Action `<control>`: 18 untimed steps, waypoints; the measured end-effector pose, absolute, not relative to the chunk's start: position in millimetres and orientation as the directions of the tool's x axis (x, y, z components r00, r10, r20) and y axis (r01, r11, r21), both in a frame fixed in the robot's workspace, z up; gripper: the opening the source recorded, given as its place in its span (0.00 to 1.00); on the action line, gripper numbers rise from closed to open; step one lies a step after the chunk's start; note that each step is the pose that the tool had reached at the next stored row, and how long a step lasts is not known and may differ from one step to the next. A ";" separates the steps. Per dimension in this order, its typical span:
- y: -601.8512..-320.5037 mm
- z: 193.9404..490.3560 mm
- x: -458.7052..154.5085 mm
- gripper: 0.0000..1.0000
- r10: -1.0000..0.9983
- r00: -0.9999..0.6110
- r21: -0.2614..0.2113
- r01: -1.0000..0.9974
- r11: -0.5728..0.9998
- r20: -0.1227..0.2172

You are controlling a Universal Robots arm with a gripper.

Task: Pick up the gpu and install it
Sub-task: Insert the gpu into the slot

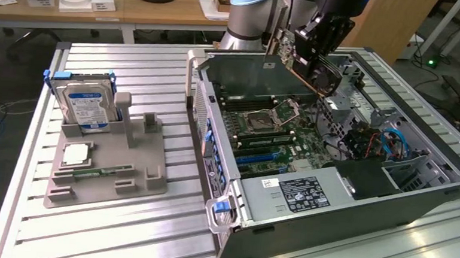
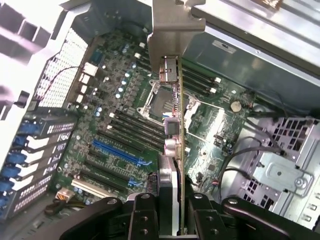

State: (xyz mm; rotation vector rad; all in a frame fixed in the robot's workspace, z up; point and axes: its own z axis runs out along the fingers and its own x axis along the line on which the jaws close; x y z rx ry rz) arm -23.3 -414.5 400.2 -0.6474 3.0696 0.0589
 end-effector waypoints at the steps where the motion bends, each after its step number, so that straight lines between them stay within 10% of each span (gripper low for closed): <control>1: -414.5 400.2 -23.4 0.28 -0.415 -0.910 0.036 -0.415 0.909 -0.012; 18: -415.1 400.2 -24.7 0.28 -0.586 -0.810 0.036 -0.586 0.809 -0.012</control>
